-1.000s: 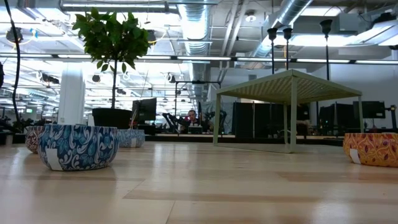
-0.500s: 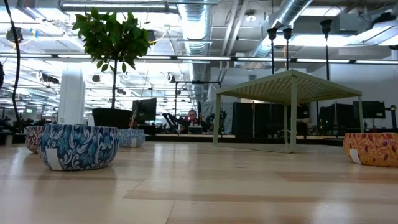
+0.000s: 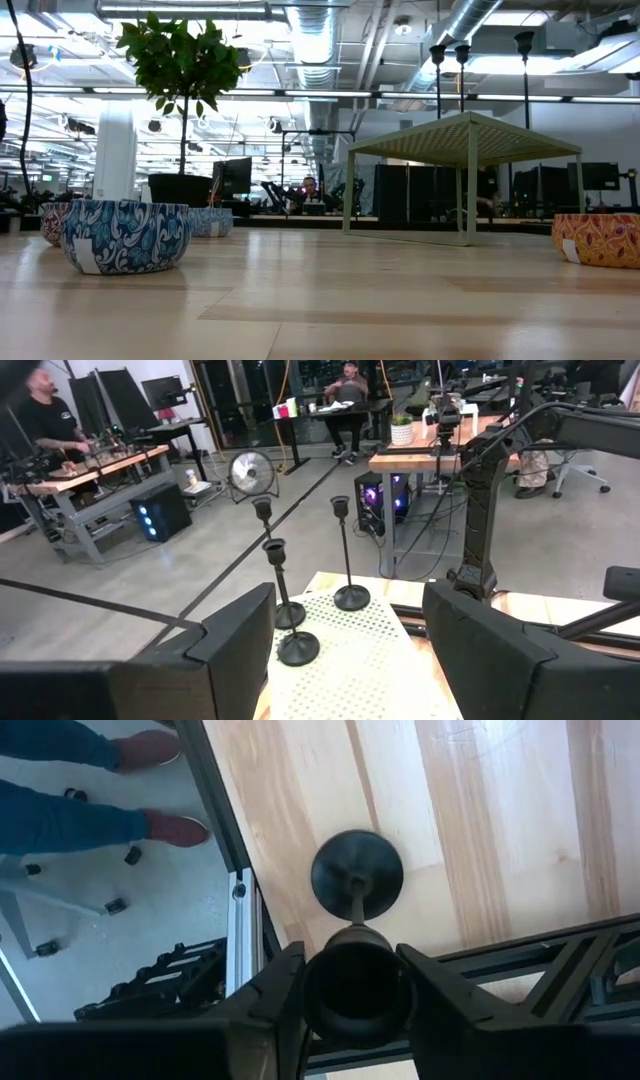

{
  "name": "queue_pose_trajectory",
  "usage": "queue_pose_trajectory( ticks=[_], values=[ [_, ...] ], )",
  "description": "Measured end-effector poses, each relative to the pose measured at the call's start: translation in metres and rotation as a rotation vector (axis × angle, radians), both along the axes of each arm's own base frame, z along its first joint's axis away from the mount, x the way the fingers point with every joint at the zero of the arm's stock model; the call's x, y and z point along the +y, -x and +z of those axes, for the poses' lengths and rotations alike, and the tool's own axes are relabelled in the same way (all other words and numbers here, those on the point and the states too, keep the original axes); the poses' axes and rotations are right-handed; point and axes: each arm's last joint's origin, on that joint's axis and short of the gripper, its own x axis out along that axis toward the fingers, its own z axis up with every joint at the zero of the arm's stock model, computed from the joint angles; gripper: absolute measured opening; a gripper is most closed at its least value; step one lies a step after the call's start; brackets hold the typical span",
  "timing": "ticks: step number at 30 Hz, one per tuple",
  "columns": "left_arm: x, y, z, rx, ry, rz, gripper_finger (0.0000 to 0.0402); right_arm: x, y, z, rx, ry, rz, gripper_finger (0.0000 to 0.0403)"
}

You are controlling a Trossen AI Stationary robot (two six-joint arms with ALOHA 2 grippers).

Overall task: Pick & Place candle stick holders
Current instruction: Align the black candle holder with the bottom left black candle holder on the shelf

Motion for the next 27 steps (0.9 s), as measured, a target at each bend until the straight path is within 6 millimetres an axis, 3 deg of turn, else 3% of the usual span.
queue_pose_trajectory(
  ticks=[8,12,15,23,27],
  values=[
    [0.000,0.000,0.000,0.000,0.000,0.000,0.0254,-0.005,-0.006,0.001,-0.007,0.013,-0.020,0.0121],
    [0.000,0.000,0.000,-0.001,0.000,0.000,0.0254,-0.022,-0.012,0.017,-0.058,0.024,-0.061,0.0121],
    [0.000,0.003,0.001,-0.006,0.001,0.000,0.0254,-0.044,-0.017,0.039,-0.094,0.037,-0.089,0.0121],
    [0.002,0.012,0.005,-0.028,0.005,-0.002,0.0254,-0.124,-0.024,0.104,-0.228,0.020,-0.191,0.0121],
    [0.003,0.018,0.007,-0.041,0.009,-0.002,0.0254,-0.163,-0.024,0.127,-0.345,-0.013,-0.285,0.0121]
  ],
)
